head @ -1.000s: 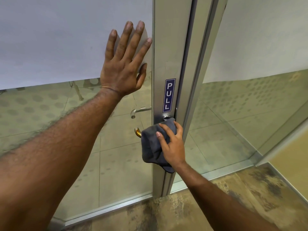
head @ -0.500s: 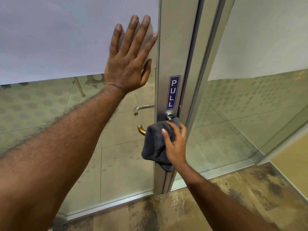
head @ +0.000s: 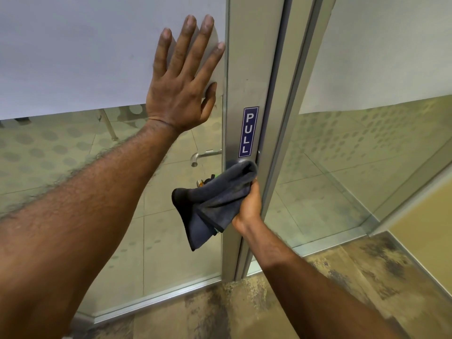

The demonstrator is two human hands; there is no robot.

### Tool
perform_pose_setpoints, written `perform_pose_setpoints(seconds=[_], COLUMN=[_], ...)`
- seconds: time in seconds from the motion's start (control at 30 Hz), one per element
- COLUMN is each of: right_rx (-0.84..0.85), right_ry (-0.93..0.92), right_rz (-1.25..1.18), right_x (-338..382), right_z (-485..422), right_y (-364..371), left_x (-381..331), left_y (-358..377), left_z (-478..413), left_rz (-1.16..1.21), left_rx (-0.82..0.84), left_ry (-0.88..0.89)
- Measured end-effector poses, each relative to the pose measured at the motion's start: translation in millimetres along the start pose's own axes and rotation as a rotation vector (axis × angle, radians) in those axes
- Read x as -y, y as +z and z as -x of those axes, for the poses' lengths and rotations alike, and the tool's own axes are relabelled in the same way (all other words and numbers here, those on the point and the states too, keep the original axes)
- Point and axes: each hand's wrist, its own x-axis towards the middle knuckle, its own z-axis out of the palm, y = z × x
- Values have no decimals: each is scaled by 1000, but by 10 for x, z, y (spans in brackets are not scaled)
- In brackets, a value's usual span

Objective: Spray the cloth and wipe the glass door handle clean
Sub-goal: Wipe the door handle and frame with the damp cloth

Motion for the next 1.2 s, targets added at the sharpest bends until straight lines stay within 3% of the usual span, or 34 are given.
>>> perform_pose_setpoints(seconds=[0.17, 0.5, 0.9, 1.2], right_rx=[87, 79, 180, 46], right_ry=[147, 55, 64, 5], right_rz=[92, 40, 448, 233], right_x=[131, 130, -45, 166], right_z=[17, 36, 107, -66], right_y=[-281, -109, -434, -108], left_x=[14, 37, 34, 25], left_y=[9, 4, 3, -16], left_z=[11, 29, 20, 13], left_rz=[5, -11, -25, -40], left_rx=[0, -16, -13, 6], left_ry=[-2, 4, -4, 3])
